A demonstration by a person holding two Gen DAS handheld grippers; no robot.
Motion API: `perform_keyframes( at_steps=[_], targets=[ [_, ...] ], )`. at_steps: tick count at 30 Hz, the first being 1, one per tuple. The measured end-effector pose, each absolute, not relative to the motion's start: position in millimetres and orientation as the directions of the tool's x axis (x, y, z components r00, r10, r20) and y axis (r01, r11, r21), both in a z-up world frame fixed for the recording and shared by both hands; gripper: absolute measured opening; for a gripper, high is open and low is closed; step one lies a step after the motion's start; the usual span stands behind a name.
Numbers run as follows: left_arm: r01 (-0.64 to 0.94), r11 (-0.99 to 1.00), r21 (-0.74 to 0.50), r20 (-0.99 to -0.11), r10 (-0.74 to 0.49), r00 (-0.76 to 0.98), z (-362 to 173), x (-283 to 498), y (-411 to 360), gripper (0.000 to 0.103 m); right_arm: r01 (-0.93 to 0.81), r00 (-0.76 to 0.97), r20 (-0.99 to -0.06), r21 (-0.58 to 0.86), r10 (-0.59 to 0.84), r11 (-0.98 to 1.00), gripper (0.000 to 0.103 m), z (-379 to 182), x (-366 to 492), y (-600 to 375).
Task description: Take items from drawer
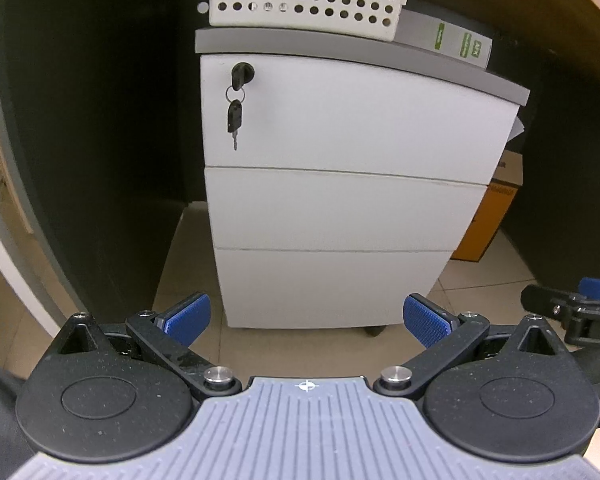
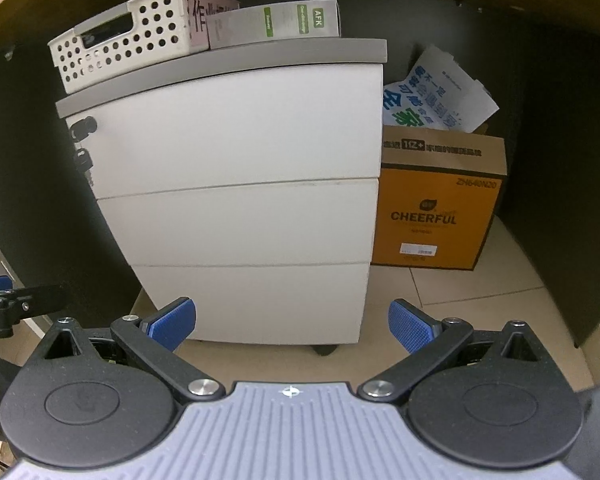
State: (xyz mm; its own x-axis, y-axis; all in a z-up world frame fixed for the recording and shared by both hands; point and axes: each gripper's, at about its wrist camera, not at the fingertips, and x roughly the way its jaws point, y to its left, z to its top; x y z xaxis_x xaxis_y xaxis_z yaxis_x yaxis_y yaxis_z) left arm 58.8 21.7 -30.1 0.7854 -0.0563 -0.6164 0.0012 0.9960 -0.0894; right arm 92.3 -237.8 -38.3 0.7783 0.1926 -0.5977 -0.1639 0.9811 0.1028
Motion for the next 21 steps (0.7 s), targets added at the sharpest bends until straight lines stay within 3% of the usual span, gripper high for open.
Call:
perform_keyframes(
  at_steps=[21],
  targets=[
    [-0.040, 0.995, -0.088, -0.591, -0.020, 0.807, -68.6, 157.7, 67.3, 0.103, -0.276, 0.771, -0.579, 0.074, 0.266, 0.958, 0.103, -80.7, 203.2, -259.3]
  ],
)
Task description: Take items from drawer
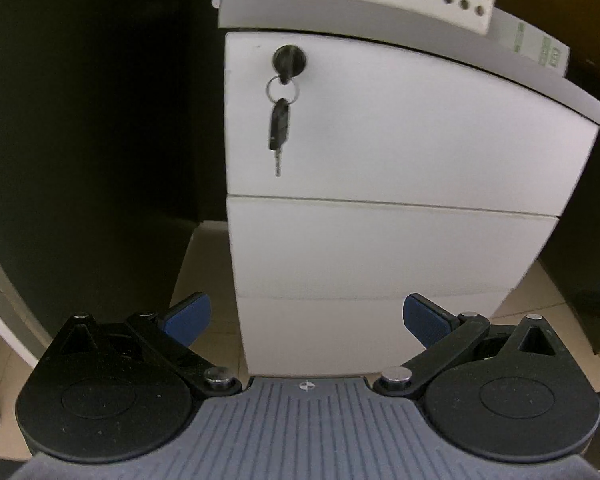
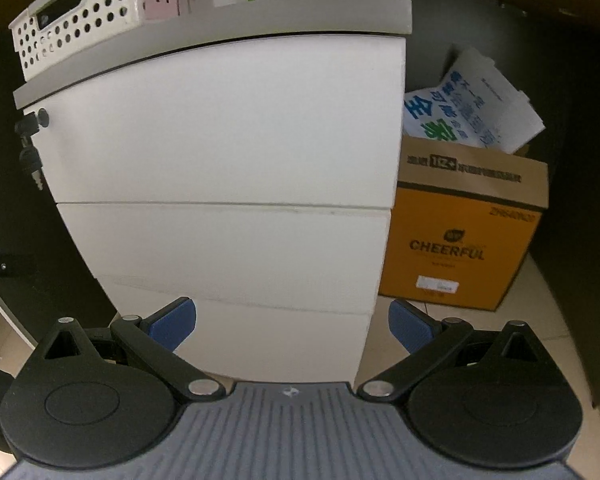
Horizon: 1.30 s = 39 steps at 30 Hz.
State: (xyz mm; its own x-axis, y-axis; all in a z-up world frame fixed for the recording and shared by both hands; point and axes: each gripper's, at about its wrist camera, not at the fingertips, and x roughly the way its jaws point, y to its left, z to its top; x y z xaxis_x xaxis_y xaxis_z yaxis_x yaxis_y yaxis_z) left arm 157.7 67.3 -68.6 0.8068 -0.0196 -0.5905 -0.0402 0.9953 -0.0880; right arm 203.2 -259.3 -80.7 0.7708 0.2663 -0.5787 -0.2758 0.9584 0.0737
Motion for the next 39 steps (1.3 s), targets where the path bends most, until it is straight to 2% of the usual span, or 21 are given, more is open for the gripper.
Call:
perform_keyframes(
  at_steps=[13, 27, 39],
  targets=[
    [-0.022, 0.999, -0.050, -0.589, -0.011, 0.808, -93.9, 221.7, 89.7, 0.103, -0.343, 0.762, -0.569, 0.048, 0.308, 0.938, 0.103, -105.8, 263.0, -265.5],
    [0.136, 0.990, 0.022, -0.550, -0.102, 0.829, -100.7, 273.6, 93.0, 0.103, -0.403, 0.752, -0.552, 0.049, 0.361, 0.914, 0.103, -115.5, 305.9, -270.7],
    [0.145, 0.988, -0.050, -0.524, -0.150, 0.838, -90.1, 287.2, 95.0, 0.103, -0.407, 0.747, -0.552, 0.060, 0.370, 0.912, 0.103, -106.2, 309.2, -266.6]
  ],
)
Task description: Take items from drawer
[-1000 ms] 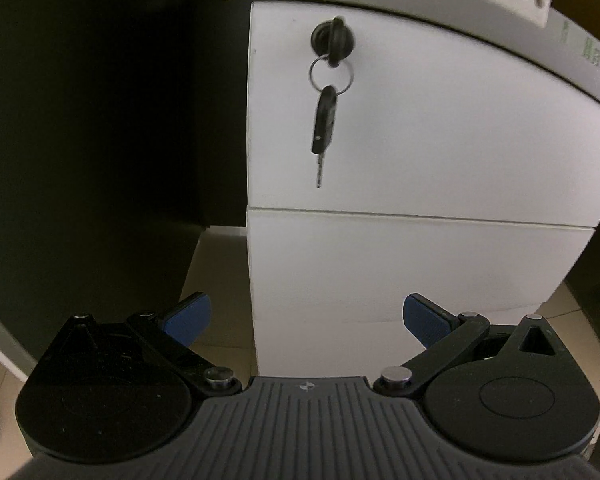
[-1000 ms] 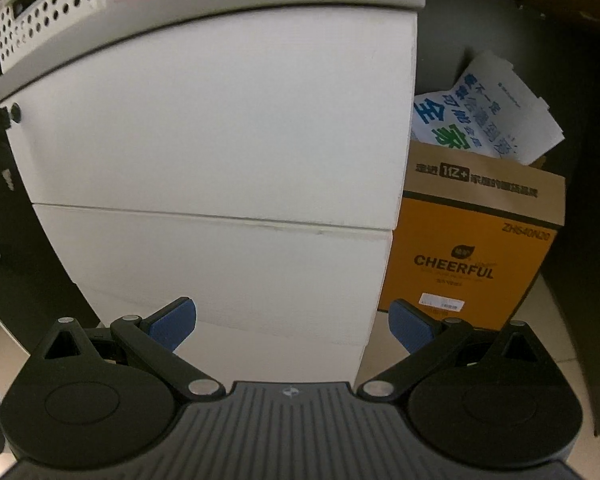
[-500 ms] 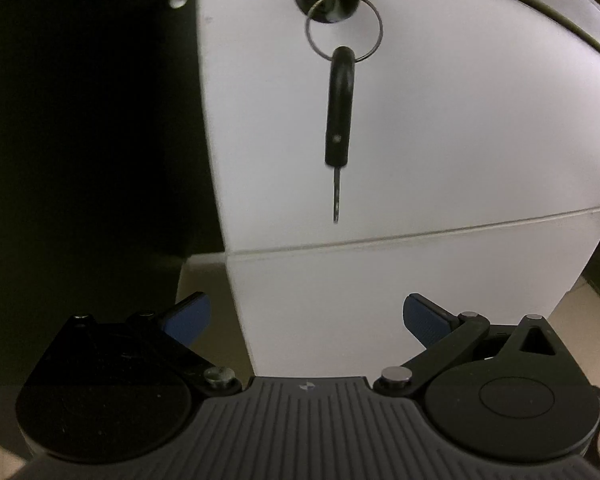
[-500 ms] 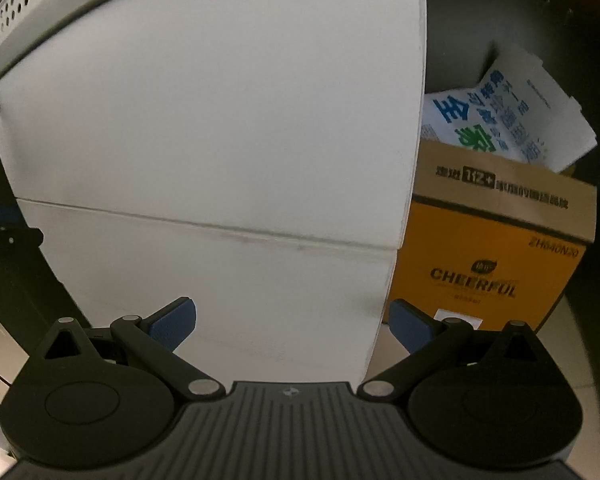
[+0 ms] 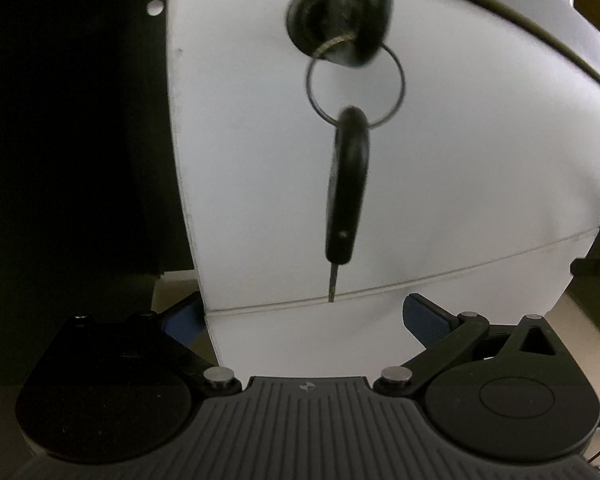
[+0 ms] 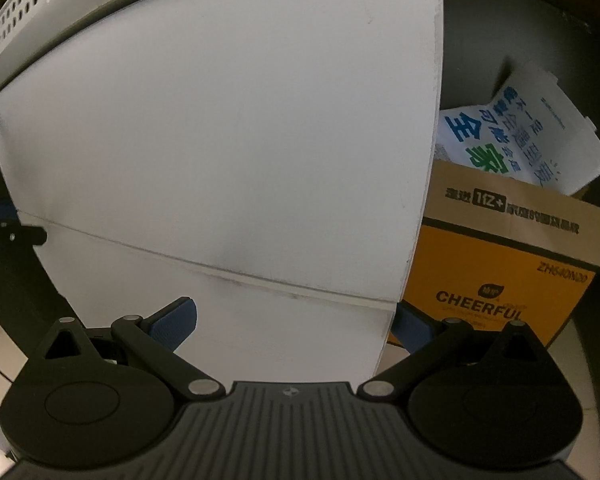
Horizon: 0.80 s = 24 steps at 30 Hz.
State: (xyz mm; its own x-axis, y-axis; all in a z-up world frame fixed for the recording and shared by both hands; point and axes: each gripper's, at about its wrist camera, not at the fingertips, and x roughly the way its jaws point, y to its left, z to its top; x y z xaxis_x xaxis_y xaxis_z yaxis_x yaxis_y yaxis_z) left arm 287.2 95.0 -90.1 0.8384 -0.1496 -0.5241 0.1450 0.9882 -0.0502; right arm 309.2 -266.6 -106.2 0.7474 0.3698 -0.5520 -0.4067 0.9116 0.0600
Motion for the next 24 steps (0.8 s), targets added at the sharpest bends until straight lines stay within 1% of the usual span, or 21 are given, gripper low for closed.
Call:
perform_keyframes(
  at_steps=[4, 12, 22, 24],
  targets=[
    [0.135, 0.991, -0.022, -0.542, -0.125, 0.831, -88.6, 286.3, 88.1, 0.103, -0.395, 0.750, -0.558, 0.053, 0.355, 0.917, 0.103, -105.1, 301.2, -264.5],
    [0.105, 0.994, -0.034, -0.551, -0.106, 0.828, -86.9, 268.0, 81.5, 0.103, -0.403, 0.735, -0.581, 0.043, 0.351, 0.914, 0.103, -103.1, 272.8, -266.1],
    [0.115, 0.992, -0.060, -0.563, -0.128, 0.816, -84.1, 238.6, 80.1, 0.103, -0.403, 0.719, -0.608, 0.030, 0.337, 0.915, 0.103, -103.4, 235.8, -270.2],
    [0.116, 0.991, -0.072, -0.568, -0.136, 0.812, -94.0, 244.0, 92.4, 0.103, -0.395, 0.719, -0.610, 0.034, 0.332, 0.918, 0.103, -101.3, 231.5, -270.7]
  ],
)
